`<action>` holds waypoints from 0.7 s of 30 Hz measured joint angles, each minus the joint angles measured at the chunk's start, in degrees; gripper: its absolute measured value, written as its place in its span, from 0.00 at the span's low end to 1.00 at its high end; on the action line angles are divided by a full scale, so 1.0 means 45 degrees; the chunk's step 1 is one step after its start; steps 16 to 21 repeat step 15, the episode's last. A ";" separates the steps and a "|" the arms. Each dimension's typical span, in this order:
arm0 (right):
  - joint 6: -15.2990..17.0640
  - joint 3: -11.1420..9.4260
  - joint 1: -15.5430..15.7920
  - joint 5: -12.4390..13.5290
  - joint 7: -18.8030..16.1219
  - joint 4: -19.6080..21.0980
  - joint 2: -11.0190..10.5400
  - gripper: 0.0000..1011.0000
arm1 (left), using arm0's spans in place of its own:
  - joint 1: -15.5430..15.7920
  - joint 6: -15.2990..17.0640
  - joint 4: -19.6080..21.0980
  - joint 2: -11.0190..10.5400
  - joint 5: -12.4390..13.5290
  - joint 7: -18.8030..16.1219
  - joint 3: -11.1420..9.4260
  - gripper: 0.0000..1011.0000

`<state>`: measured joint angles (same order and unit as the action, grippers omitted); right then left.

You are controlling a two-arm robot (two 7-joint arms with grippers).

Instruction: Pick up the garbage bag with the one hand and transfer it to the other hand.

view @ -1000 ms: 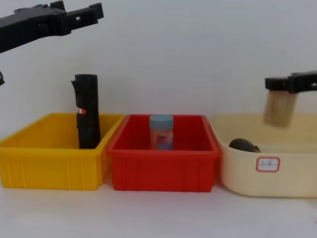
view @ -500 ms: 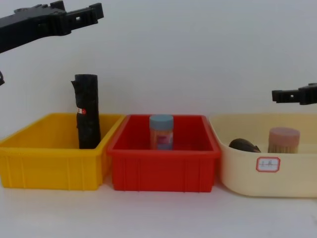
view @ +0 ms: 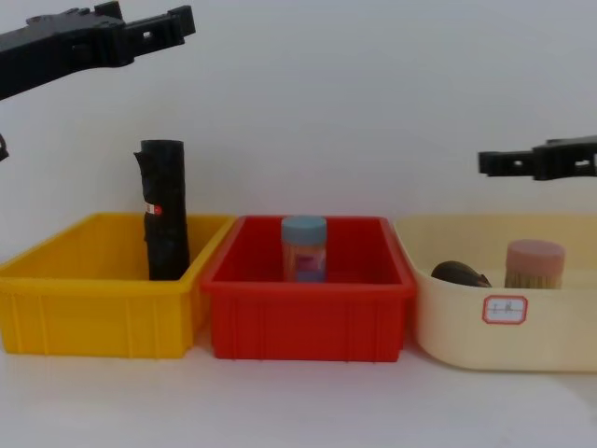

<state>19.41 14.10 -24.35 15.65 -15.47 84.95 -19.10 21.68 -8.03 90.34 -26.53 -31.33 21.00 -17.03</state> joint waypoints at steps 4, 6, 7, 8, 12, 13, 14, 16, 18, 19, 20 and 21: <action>0.0002 0.0201 0.0089 0.0113 -0.0215 0.0243 0.0099 0.99 | 0.0000 0.0001 0.0000 0.0000 0.0000 0.0000 0.0000 0.99; 0.0022 0.0339 0.0173 0.0187 -0.0337 0.0407 0.0156 0.99 | -0.0001 0.0001 0.0001 0.0000 0.0000 0.0000 0.0001 0.99; 0.0035 0.0410 0.0234 0.0228 -0.0416 0.0495 0.0184 0.99 | 0.0000 0.0000 -0.0001 0.0001 0.0000 0.0000 0.0001 0.99; 0.0035 0.0410 0.0234 0.0228 -0.0416 0.0495 0.0184 0.99 | 0.0000 0.0000 0.0000 0.0000 0.0000 0.0000 0.0000 0.99; 0.0074 0.0644 0.0418 0.0344 -0.0609 0.0759 0.0234 0.99 | 0.0000 0.0001 0.0000 0.0000 0.0000 -0.0001 0.0001 0.99; 0.0084 0.0701 0.0467 0.0374 -0.0664 0.0828 0.0247 0.99 | 0.0000 0.0000 0.0000 0.0000 0.0000 -0.0001 0.0000 0.99; 0.0084 0.0701 0.0467 0.0374 -0.0664 0.0828 0.0247 0.99 | 0.0000 0.0000 0.0001 0.0000 0.0001 0.0000 0.0001 0.99; 0.0092 0.0752 0.0508 0.0392 -0.0706 0.0886 0.0261 0.99 | 0.0000 0.0001 0.0001 0.0001 0.0000 0.0000 0.0000 0.99; 0.0092 0.0752 0.0508 0.0392 -0.0706 0.0886 0.0261 0.99 | 0.0000 0.0001 0.0001 0.0001 0.0000 0.0000 0.0000 0.99; 0.0092 0.0752 0.0508 0.0392 -0.0706 0.0886 0.0261 0.99 | 0.0000 0.0001 0.0001 0.0001 0.0000 0.0000 0.0000 0.99; 0.0092 0.0752 0.0508 0.0392 -0.0706 0.0886 0.0261 0.99 | 0.0000 0.0001 0.0001 0.0001 0.0000 0.0000 0.0000 0.99; 0.0092 0.0752 0.0508 0.0392 -0.0706 0.0886 0.0261 0.99 | 0.0000 0.0001 0.0001 0.0001 0.0000 0.0000 0.0000 0.99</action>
